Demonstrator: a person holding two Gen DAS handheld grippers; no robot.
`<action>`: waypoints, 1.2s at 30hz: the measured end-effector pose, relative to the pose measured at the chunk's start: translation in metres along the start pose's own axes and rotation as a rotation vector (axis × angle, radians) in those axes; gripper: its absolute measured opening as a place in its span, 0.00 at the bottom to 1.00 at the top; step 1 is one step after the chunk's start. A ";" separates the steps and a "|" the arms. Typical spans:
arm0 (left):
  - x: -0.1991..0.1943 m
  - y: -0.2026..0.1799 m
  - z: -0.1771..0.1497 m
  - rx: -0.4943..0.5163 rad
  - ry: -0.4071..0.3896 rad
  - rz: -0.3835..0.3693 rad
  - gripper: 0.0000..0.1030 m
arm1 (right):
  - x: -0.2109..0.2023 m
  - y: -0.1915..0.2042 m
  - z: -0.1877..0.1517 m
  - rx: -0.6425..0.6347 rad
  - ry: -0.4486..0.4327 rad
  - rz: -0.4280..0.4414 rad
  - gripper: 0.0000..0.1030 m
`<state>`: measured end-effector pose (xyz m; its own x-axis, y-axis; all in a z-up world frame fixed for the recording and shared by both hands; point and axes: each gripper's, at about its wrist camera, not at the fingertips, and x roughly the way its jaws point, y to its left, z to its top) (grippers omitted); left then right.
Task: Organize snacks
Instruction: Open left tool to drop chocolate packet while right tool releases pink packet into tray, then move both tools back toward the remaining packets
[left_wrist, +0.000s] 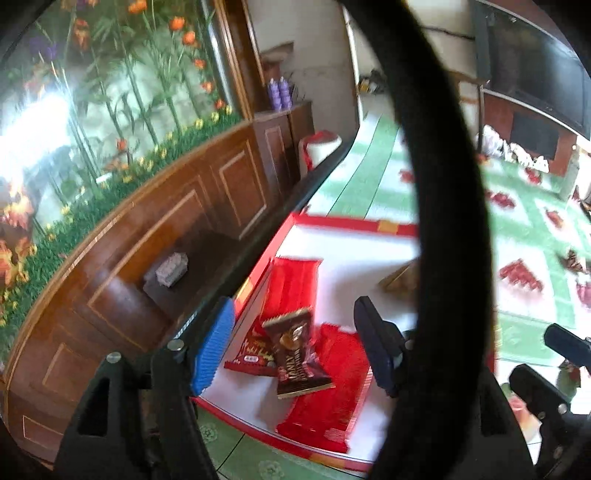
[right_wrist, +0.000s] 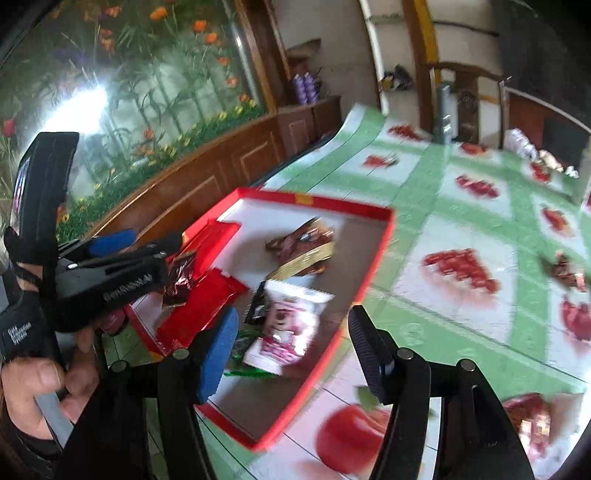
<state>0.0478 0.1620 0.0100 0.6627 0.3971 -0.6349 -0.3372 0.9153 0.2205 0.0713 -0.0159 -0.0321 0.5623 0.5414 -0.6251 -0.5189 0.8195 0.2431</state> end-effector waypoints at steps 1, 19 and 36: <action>-0.005 -0.003 0.003 0.004 -0.014 -0.002 0.66 | -0.008 -0.004 0.000 0.002 -0.014 -0.017 0.60; -0.137 -0.121 0.013 0.183 -0.237 -0.223 0.76 | -0.162 -0.122 -0.049 0.239 -0.184 -0.393 0.74; -0.166 -0.168 0.001 0.262 -0.255 -0.259 0.76 | -0.192 -0.141 -0.074 0.269 -0.204 -0.484 0.77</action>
<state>-0.0050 -0.0578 0.0786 0.8578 0.1265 -0.4981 0.0204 0.9601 0.2791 -0.0108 -0.2496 -0.0014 0.8205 0.0976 -0.5632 -0.0060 0.9867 0.1622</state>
